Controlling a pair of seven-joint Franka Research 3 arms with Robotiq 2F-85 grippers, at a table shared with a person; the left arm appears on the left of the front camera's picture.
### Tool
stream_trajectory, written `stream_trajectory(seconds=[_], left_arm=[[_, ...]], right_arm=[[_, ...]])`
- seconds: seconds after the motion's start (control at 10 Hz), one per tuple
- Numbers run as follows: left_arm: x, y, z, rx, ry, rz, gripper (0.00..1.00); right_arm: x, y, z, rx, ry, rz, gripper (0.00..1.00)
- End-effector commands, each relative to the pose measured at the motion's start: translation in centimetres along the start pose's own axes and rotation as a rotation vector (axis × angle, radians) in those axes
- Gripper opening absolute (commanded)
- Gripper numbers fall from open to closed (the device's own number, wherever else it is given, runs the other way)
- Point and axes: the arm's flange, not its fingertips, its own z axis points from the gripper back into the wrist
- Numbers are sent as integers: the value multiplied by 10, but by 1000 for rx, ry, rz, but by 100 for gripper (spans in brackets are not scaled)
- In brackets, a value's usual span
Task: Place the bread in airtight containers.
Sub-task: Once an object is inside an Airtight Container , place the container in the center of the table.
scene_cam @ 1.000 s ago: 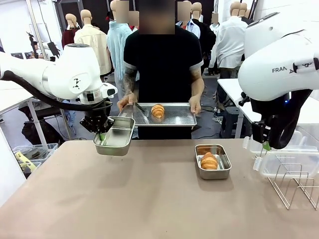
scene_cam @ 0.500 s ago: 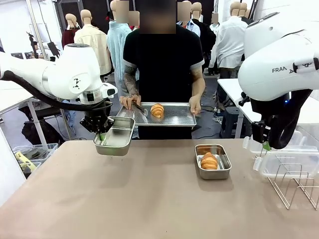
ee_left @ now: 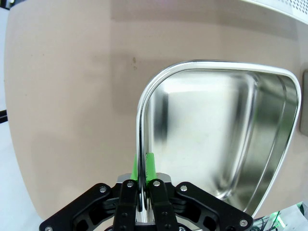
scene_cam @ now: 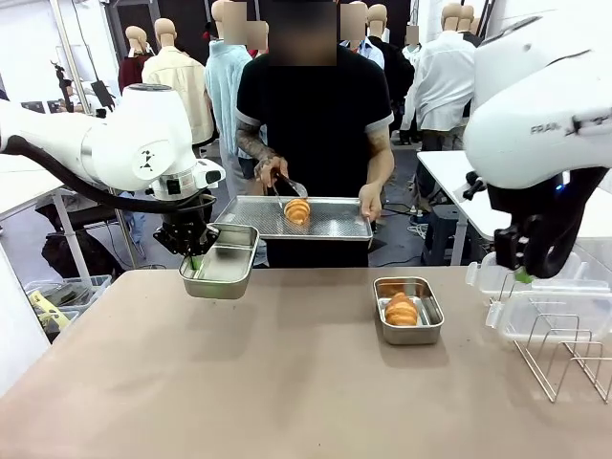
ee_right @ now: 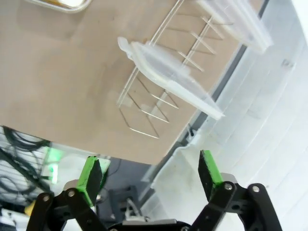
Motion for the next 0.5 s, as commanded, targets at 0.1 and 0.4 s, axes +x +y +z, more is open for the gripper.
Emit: stream_trajectory(seconds=[0.1, 0.4], left_arm=[[0, 2, 4, -4, -17, -2, 0], [0, 2, 4, -4, -17, -2, 0]], right_arm=[[-41, -63, 35, -67, 39, 332, 100], [-34, -130, 42, -96, 66, 838, 100]])
